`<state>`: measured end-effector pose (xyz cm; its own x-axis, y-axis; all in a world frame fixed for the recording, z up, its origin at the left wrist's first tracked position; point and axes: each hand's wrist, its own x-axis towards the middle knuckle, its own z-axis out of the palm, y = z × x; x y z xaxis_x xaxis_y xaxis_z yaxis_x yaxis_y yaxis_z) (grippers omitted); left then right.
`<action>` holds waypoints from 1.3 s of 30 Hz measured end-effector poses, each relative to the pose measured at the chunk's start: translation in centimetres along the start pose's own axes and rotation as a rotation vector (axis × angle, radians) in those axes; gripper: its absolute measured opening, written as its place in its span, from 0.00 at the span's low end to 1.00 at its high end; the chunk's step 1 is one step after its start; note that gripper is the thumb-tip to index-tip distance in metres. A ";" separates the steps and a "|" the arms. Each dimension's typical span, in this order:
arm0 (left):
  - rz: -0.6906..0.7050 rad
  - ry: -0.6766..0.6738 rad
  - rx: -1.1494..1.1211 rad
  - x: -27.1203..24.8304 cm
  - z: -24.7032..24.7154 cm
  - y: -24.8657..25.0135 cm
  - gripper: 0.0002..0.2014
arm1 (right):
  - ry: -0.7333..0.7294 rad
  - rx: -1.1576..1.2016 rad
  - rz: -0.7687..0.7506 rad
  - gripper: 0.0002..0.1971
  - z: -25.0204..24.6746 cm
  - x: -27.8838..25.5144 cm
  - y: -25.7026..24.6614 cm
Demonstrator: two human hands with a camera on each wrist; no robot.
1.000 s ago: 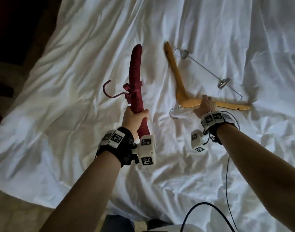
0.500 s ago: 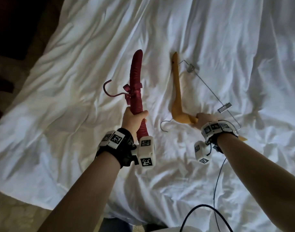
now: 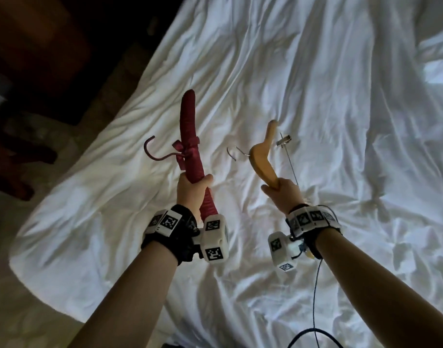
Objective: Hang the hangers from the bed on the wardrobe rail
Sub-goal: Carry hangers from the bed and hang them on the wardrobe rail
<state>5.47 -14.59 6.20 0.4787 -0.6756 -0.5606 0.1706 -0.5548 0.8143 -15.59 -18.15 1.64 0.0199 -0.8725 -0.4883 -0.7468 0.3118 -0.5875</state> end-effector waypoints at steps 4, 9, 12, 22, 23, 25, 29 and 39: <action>0.046 -0.020 -0.089 -2.6 -1.1 2.4 0.09 | 0.028 0.052 -0.077 0.11 -1.0 -3.2 -4.3; 0.148 -0.001 -0.088 -5.6 -4.1 5.9 0.10 | 0.083 0.034 -0.268 0.16 -3.1 -6.9 -9.2; 0.220 0.049 -0.056 -7.1 -7.0 7.7 0.07 | 0.081 -0.089 -0.339 0.18 -4.7 -9.1 -11.7; 0.354 0.019 0.036 -11.0 -16.3 8.7 0.15 | -0.132 -0.454 -0.585 0.15 -6.6 -15.6 -18.7; 0.342 -0.024 0.048 -11.4 -17.0 8.8 0.17 | -0.130 -0.461 -0.610 0.15 -6.5 -16.3 -19.2; 0.306 -0.132 0.079 -12.0 -18.4 8.9 0.21 | -0.132 -0.482 -0.654 0.17 -6.0 -17.6 -20.3; 0.223 -0.289 0.287 -12.9 -21.8 9.0 0.19 | -0.126 -0.574 -0.668 0.17 -4.5 -19.6 -22.8; 0.278 -0.222 0.049 -12.5 -36.6 6.1 0.18 | 0.131 -0.506 -0.737 0.16 7.4 -22.7 -32.6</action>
<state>32.07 8.27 23.69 0.3015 -0.8901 -0.3418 0.0158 -0.3538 0.9352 13.24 -5.76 27.14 0.5565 -0.8308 -0.0051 -0.7782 -0.5192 -0.3533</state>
